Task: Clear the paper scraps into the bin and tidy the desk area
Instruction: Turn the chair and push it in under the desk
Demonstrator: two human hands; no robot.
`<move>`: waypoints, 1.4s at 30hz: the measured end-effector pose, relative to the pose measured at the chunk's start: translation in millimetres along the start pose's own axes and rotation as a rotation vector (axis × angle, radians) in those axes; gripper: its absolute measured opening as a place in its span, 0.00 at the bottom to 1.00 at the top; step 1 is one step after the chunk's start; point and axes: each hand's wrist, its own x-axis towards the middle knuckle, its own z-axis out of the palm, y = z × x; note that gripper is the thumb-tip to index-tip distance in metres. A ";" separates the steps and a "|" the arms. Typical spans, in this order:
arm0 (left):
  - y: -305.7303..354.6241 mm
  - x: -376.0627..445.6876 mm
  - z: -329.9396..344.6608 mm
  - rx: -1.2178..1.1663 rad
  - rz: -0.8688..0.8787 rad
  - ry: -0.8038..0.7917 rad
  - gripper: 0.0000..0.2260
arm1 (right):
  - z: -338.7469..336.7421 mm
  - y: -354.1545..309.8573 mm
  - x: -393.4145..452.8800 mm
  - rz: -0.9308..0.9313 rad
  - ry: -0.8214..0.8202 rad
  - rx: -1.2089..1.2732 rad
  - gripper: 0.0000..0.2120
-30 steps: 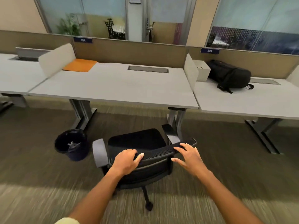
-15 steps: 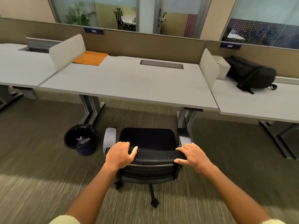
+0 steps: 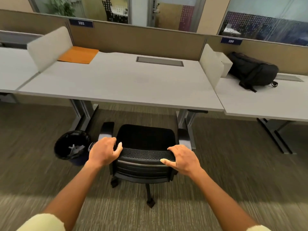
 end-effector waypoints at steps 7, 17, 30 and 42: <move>-19.6 48.8 2.3 0.023 0.019 -0.002 0.17 | 6.5 6.6 54.0 0.023 0.083 0.004 0.44; -71.2 130.2 13.4 0.020 -0.041 -0.019 0.16 | 18.4 6.5 161.2 0.073 0.124 0.005 0.45; -110.0 240.9 35.9 0.075 -0.073 -0.012 0.25 | 21.5 41.6 288.0 0.119 0.033 -0.011 0.45; -142.8 302.7 36.6 0.021 -0.038 -0.129 0.33 | 28.0 40.1 350.4 0.136 0.031 -0.047 0.44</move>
